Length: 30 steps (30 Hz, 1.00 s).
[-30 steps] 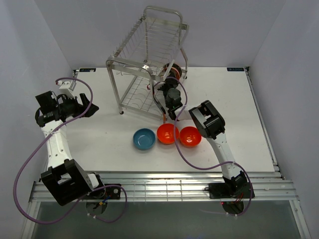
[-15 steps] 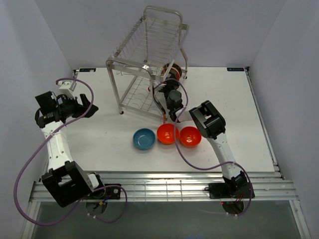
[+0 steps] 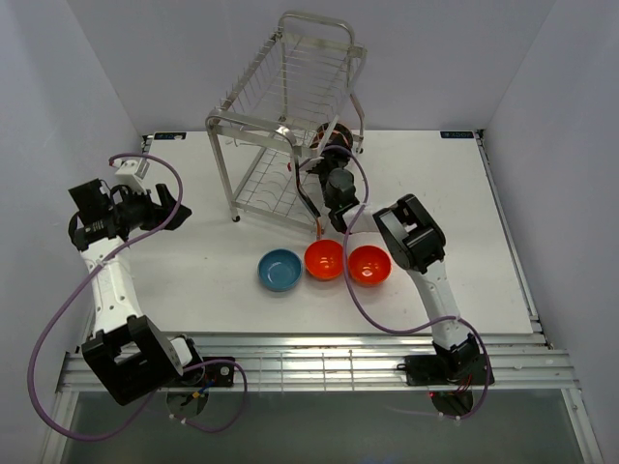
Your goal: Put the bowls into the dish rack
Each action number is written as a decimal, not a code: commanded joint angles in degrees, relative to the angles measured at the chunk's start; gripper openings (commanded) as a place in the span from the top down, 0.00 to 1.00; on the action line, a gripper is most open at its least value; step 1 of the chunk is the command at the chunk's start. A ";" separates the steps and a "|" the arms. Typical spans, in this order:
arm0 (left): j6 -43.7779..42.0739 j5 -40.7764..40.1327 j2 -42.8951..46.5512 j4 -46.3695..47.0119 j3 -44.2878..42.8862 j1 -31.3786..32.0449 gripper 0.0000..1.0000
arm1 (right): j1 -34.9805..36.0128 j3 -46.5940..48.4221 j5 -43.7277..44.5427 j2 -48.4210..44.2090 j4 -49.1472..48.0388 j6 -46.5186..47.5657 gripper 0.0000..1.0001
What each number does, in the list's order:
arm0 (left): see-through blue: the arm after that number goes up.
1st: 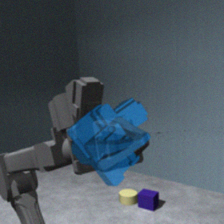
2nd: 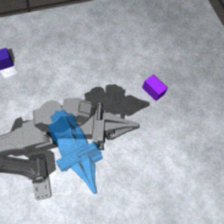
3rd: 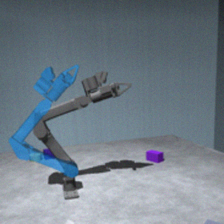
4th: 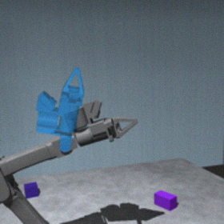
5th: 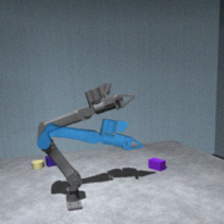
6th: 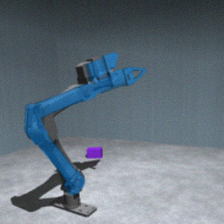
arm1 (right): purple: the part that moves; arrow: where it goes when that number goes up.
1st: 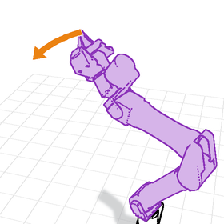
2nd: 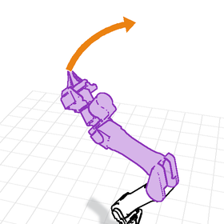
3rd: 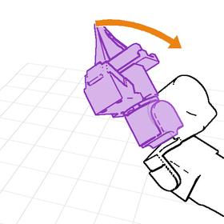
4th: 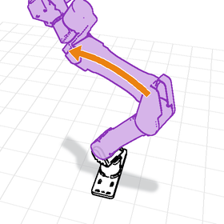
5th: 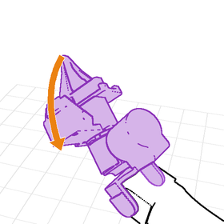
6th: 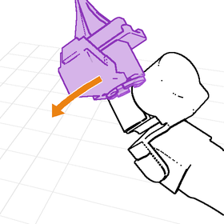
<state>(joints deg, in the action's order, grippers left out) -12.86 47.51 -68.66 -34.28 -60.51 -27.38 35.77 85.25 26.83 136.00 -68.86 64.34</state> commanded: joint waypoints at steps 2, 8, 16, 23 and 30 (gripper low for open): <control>-0.50 1.36 1.34 -0.08 -0.22 -0.31 0.08 | 0.27 -2.09 -1.25 -7.06 -2.42 -2.11 0.29; 0.29 2.24 0.55 -0.08 -1.36 -0.31 0.08 | 0.09 -6.93 -2.75 -10.58 -3.38 -1.85 0.19; 0.38 2.07 0.11 -0.35 -1.89 -0.31 0.08 | -0.08 -13.88 -5.55 -16.38 -2.25 -3.95 0.08; 0.91 2.50 0.02 -0.43 -2.16 -0.31 0.08 | -0.61 -19.24 -6.70 -20.86 -0.40 -6.41 0.02; -0.06 2.33 -0.33 -1.49 -3.21 -0.31 0.07 | -0.61 -27.50 -8.72 -30.42 4.95 -9.75 0.06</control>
<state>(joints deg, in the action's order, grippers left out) -12.21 48.45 -69.17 -34.98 -61.10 -27.40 35.48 60.25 19.49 111.77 -64.51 57.91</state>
